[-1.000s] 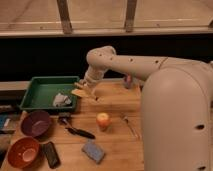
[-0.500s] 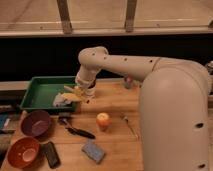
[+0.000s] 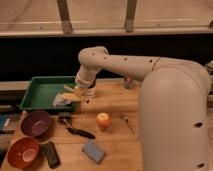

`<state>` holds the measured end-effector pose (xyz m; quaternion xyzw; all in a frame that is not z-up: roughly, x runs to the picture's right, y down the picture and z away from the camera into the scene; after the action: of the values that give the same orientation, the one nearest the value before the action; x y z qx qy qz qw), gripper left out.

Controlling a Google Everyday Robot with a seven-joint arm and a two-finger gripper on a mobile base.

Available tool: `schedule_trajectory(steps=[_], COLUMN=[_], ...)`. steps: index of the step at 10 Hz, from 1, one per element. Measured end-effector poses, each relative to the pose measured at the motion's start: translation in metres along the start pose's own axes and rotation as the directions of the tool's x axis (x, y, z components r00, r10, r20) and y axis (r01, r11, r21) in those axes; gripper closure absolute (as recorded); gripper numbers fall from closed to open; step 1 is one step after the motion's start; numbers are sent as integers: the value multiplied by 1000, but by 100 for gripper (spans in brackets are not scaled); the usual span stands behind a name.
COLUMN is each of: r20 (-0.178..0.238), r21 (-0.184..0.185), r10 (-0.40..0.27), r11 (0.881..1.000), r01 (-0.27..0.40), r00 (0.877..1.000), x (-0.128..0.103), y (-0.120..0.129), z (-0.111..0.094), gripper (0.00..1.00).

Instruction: Place banana in purple bowl

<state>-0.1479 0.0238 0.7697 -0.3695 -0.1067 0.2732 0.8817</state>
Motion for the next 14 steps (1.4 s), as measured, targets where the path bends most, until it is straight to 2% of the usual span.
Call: schedule_trajectory(steps=[1, 3, 4, 7, 9, 12, 14], r20=[-5, -21, -26, -25, -22, -28, -43], r21=[-8, -43, -63, -127, -181, -241, -264], r10=[-36, -133, -181, -303, -391, -490, -521], r11=[999, 990, 982, 946, 907, 850, 829], r01=[36, 132, 179, 297, 381, 469, 494], r00=[999, 991, 983, 953, 920, 871, 852], x=[-10, -40, -54, -80, -95, -115, -129], y=[8, 36, 54, 103, 142, 176, 182], z=[4, 21, 29, 50, 66, 92, 109], gripper=[89, 89, 89, 89, 89, 87, 71])
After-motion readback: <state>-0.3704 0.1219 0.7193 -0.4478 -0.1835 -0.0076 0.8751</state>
